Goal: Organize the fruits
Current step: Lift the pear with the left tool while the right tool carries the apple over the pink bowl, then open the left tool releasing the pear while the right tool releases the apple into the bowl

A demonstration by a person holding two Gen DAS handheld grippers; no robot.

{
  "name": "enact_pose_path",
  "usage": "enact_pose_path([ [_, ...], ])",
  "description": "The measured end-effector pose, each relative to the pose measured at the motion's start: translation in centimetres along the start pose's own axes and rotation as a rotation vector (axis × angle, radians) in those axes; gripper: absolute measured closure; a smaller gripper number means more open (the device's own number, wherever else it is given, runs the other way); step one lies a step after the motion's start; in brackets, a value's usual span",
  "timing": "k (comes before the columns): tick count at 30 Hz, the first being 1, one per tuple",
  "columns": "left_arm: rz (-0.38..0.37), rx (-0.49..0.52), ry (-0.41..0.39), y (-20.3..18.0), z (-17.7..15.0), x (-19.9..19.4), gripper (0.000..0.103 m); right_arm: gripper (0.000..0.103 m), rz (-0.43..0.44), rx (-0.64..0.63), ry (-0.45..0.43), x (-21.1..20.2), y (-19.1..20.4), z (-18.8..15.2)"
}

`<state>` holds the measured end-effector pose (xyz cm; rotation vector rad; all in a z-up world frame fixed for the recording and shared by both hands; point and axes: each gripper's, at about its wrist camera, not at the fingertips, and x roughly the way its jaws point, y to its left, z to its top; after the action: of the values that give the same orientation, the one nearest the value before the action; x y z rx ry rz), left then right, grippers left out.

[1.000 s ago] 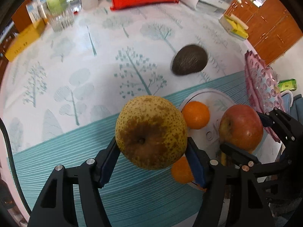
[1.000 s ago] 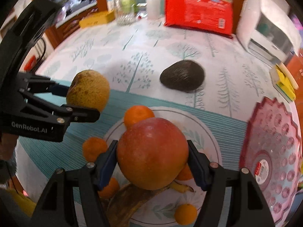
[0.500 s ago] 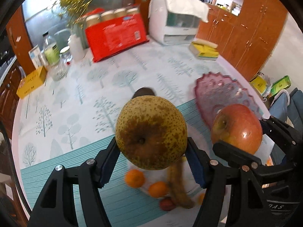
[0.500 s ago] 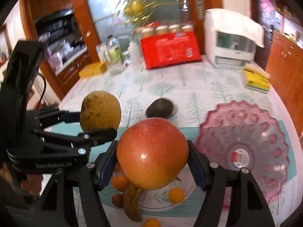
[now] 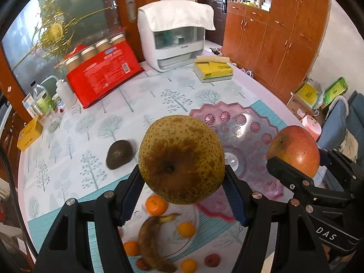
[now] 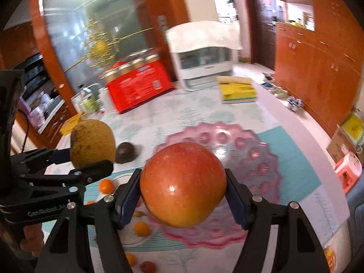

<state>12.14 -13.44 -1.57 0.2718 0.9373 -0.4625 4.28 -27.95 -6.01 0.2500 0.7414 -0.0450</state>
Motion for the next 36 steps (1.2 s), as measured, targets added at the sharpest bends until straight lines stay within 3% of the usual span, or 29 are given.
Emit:
enact_pose_path([
  [9,0.116,0.021,0.102,-3.9,1.0,6.8,0.036,0.033,-0.07,0.042,0.088,3.5,-5.8,-0.8],
  [19,0.183,0.058,0.224,-4.6,-0.8,12.0,0.036,0.033,-0.065,0.01,0.205,8.6,-6.8,-2.1],
  [33,0.217,0.108,0.238,-6.3,-0.7,13.9,0.036,0.033,-0.085,-0.003,0.33,11.7,-8.0,-3.5],
  [35,0.22,0.106,0.239,-6.3,-0.5,13.9,0.034,0.033,-0.075,-0.003,0.328,11.6,-8.2,-3.6],
  [36,0.231,0.104,0.239,-6.2,-0.5,13.9,0.027,0.033,-0.074,0.001,0.328,11.6,-8.2,-3.6],
])
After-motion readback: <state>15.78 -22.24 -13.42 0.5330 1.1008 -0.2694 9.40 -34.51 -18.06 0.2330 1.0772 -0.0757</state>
